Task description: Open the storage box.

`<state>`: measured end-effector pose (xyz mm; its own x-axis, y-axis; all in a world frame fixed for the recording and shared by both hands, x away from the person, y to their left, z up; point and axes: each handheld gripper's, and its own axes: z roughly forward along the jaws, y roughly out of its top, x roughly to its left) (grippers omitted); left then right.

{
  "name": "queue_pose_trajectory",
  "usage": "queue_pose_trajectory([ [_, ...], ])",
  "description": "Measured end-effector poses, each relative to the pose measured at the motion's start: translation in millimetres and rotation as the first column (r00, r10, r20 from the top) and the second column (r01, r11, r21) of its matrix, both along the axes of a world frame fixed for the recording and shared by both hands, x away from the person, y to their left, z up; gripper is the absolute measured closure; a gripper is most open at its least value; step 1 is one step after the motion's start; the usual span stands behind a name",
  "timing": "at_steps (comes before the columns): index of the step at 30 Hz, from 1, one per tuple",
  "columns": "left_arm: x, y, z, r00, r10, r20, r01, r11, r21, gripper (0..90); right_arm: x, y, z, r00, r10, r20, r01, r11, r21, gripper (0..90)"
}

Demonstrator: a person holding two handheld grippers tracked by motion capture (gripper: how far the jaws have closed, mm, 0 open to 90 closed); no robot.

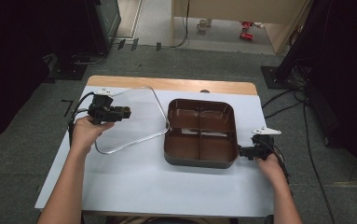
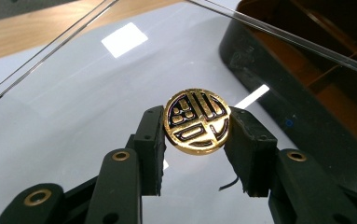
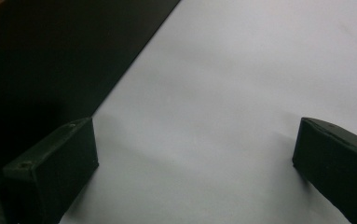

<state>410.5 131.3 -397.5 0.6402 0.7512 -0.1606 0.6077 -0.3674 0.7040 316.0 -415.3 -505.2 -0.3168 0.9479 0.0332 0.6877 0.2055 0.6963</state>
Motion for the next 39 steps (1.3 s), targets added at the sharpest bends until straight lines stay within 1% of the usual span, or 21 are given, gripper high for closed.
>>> queue_pose_trajectory([
  [4,3.1,9.2,-4.4,0.9996,0.025,-0.014,-0.025,0.9997,-0.005,59.1,0.0,0.1,0.0,1.0,0.0,0.0,0.0,1.0,-0.001,0.0],
  [11,10.6,25.3,-17.7,0.9957,0.092,-0.012,-0.092,0.9958,0.005,59.1,0.0,0.0,0.0,1.0,0.0,0.0,0.0,1.0,0.0,0.0],
  [15,15.6,28.5,-26.8,0.9938,0.11,-0.019,-0.11,0.9939,0.007,59.1,-0.1,0.1,0.0,1.0,0.0,0.0,0.0,1.0,0.0,0.0],
  [22,23.9,27.2,-41.7,0.9934,0.114,-0.016,-0.113,0.9926,0.046,59.1,-0.2,0.1,0.0,1.0,0.001,0.002,-0.001,1.0,-0.003,0.0],
  [26,29.3,28.7,-51.2,0.9905,0.132,-0.04,-0.129,0.9898,0.061,59.0,-0.1,0.1,0.0,1.0,0.001,0.002,-0.001,1.0,-0.003,0.0],
  [31,34.0,30.7,-60.3,0.9872,0.149,-0.057,-0.145,0.9869,0.072,59.0,-0.2,0.1,0.0,1.0,0.001,0.002,-0.001,1.0,-0.003,0.0],
  [33,34.3,29.6,-62.7,0.9879,0.147,-0.049,-0.142,0.9855,0.093,59.1,-0.1,0.1,0.0,1.0,0.001,0.002,-0.001,1.0,-0.003,0.0],
  [37,34.1,27.1,-67.1,0.9893,0.137,-0.049,-0.131,0.9839,0.122,59.0,-0.2,0.1,0.0,1.0,0.001,0.001,-0.001,1.0,-0.003,0.0],
  [39,33.9,27.3,-66.9,0.9893,0.138,-0.047,-0.132,0.984,0.12,58.9,-0.2,0.1,0.0,1.0,0.0,0.001,0.0,1.0,-0.003,0.0],
])
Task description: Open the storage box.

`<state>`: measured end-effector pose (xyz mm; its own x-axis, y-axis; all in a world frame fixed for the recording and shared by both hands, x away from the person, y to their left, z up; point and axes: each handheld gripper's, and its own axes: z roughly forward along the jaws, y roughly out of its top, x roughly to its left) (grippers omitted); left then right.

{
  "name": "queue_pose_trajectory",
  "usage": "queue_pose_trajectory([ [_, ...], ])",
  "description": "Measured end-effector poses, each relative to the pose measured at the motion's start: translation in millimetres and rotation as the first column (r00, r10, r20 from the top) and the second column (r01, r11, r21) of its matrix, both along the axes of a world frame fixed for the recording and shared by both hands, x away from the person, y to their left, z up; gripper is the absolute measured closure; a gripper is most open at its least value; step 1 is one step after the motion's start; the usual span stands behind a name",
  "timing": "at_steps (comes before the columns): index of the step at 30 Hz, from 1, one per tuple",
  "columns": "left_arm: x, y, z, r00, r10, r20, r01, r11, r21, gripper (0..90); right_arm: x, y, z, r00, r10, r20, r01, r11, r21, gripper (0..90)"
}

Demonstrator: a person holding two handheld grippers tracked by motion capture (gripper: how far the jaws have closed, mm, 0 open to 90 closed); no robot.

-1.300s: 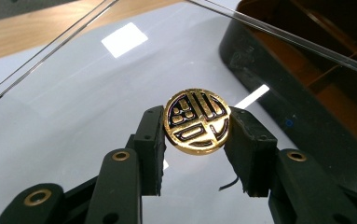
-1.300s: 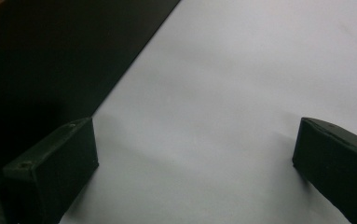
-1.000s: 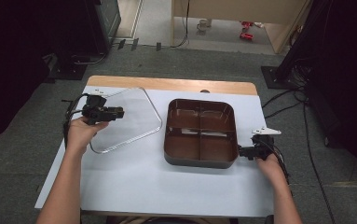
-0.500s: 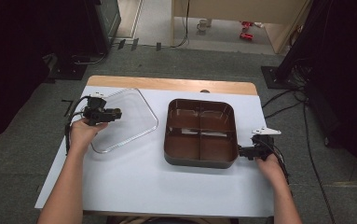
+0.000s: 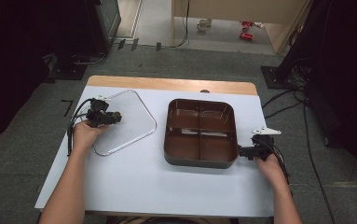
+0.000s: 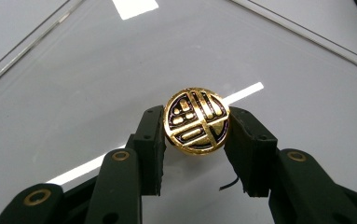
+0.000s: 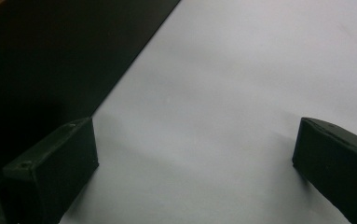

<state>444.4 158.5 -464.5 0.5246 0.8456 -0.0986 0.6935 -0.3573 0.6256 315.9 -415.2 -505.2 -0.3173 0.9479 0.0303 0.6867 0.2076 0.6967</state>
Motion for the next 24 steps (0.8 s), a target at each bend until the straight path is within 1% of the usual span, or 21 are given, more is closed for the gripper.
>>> queue_pose_trajectory([
  [4,-1.1,-0.9,-0.6,0.9999,-0.001,0.011,0.001,1.0,0.007,57.9,0.0,0.0,0.0,1.0,0.0,0.0,0.0,1.0,0.0,0.0],
  [6,-2.9,-1.5,3.2,0.9994,-0.005,0.035,0.005,0.9999,0.01,54.1,0.0,0.0,0.0,1.0,0.0,0.0,0.0,1.0,0.0,0.0],
  [7,-4.5,-1.5,7.0,0.9985,-0.007,0.054,0.008,0.9999,-0.008,52.7,0.0,0.0,0.0,1.0,0.0,0.0,0.0,1.0,0.0,0.0],
  [10,-8.8,-1.6,16.0,0.9972,-0.008,0.075,0.011,0.9993,-0.036,48.4,0.0,0.0,0.0,1.0,0.0,0.0,0.0,1.0,0.0,0.0],
  [14,-15.3,-4.0,26.0,0.9961,-0.017,0.086,0.02,0.9994,-0.028,44.5,0.0,0.0,0.0,1.0,0.0,0.0,0.0,1.0,0.0,0.0],
  [15,-17.2,-4.5,29.0,0.9952,-0.017,0.096,0.02,0.9993,-0.032,43.9,0.0,0.0,0.0,1.0,0.0,0.0,0.0,1.0,0.0,0.0],
  [18,-20.6,-4.7,35.6,0.9941,-0.012,0.108,0.018,0.9983,-0.055,42.3,0.0,0.0,0.0,1.0,0.0,0.0,0.0,1.0,0.0,0.0],
  [21,-24.4,-5.1,41.3,0.9944,-0.014,0.104,0.023,0.9968,-0.077,40.5,0.0,0.0,0.0,1.0,0.0,0.001,0.0,1.0,0.0,0.0],
  [24,-28.7,-8.2,44.8,0.9953,-0.035,0.09,0.044,0.9941,-0.099,38.9,0.0,0.0,0.0,1.0,0.0,0.001,0.0,1.0,0.0,0.0],
])
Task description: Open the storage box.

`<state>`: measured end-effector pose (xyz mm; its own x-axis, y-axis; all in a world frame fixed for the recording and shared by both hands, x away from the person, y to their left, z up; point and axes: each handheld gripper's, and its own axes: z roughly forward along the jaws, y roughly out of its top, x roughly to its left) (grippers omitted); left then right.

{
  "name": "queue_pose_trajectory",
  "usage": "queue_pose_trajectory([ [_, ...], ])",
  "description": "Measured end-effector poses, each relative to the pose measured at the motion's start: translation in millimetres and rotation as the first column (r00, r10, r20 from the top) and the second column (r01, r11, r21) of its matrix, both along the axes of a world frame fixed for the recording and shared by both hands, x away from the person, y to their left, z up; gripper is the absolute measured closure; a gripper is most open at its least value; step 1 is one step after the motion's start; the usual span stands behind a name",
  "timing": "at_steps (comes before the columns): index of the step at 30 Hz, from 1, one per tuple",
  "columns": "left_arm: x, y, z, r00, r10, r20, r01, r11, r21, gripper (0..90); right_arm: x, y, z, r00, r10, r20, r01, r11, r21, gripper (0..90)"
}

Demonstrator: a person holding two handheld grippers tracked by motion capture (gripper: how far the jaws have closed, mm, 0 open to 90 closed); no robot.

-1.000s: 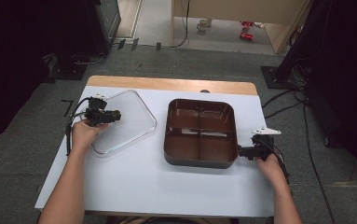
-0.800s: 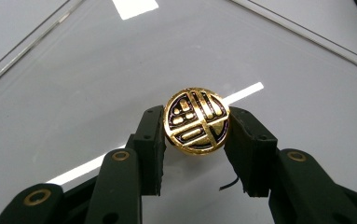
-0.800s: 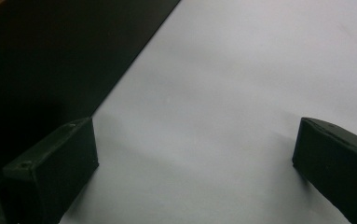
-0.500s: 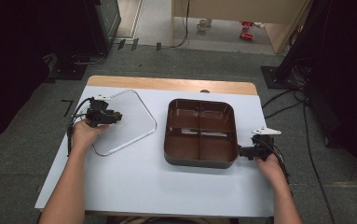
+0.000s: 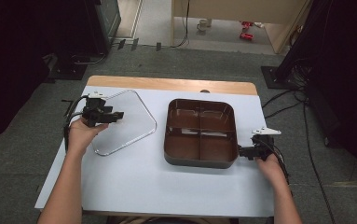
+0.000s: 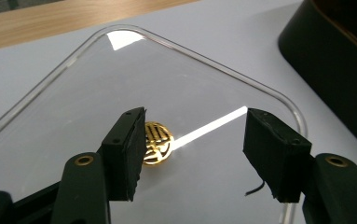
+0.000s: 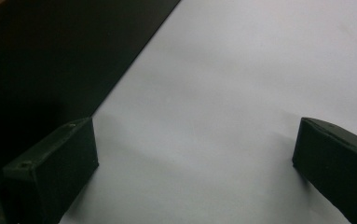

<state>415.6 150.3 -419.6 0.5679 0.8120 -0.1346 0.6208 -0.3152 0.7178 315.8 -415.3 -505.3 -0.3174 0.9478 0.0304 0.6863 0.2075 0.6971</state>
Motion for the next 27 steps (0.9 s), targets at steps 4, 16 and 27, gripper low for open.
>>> queue_pose_trajectory([
  [4,-7.5,-8.9,2.2,0.9995,-0.032,0.003,0.032,0.9995,0.0,37.6,0.0,0.0,0.0,1.0,0.0,0.0,0.0,1.0,0.0,0.0],
  [16,-31.4,-31.9,-1.4,0.9929,-0.117,0.023,0.118,0.9916,-0.053,28.0,0.0,0.0,0.0,1.0,0.0,0.0,0.0,1.0,0.0,0.0],
  [27,-61.4,-57.3,-22.2,0.9811,-0.189,0.04,0.189,0.9819,-0.003,23.4,0.0,0.1,0.1,1.0,-0.001,-0.001,0.001,1.0,0.0,0.0],
])
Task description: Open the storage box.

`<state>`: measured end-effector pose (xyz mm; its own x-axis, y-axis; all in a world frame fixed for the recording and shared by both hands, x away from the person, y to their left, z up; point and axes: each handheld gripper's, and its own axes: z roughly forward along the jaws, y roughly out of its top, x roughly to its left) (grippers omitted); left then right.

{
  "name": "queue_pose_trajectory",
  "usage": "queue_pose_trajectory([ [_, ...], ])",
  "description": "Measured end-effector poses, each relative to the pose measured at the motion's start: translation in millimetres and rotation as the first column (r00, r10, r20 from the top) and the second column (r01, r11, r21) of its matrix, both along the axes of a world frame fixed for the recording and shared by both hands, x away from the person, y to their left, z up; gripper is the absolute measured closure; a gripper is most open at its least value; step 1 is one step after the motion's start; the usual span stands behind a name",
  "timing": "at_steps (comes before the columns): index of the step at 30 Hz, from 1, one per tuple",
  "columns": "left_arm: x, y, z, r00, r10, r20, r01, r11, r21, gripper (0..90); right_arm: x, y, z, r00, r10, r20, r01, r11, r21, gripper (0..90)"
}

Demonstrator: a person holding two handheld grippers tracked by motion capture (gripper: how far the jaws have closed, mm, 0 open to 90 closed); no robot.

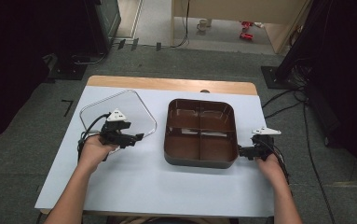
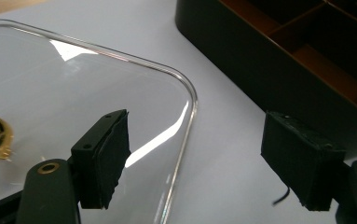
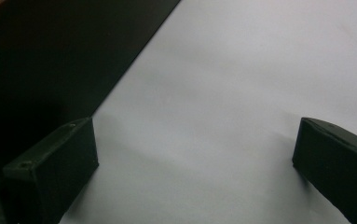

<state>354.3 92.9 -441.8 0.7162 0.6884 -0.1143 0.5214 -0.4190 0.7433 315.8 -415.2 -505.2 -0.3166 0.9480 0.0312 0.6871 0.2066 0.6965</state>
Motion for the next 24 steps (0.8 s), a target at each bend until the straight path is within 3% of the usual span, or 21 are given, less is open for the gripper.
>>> queue_pose_trajectory([
  [5,-9.4,-9.9,-8.8,0.9996,-0.027,-0.006,0.027,0.9996,0.01,23.2,0.1,-0.1,-0.1,1.0,0.001,0.001,-0.001,1.0,0.0,0.0],
  [8,-13.2,-18.2,-17.8,0.998,-0.047,-0.042,0.047,0.9989,0.004,23.3,0.1,-0.1,-0.1,1.0,0.001,0.001,-0.001,1.0,-0.001,0.0],
  [18,-18.4,-47.2,-42.8,0.9885,-0.131,-0.076,0.139,0.9842,0.109,23.4,0.1,-0.1,-0.1,1.0,0.001,0.001,-0.001,1.0,-0.001,0.0],
  [24,-18.9,-48.0,-46.2,0.9857,-0.159,-0.057,0.164,0.9805,0.109,20.5,0.1,-0.1,-0.1,1.0,0.001,0.001,-0.001,1.0,-0.001,0.0],
])
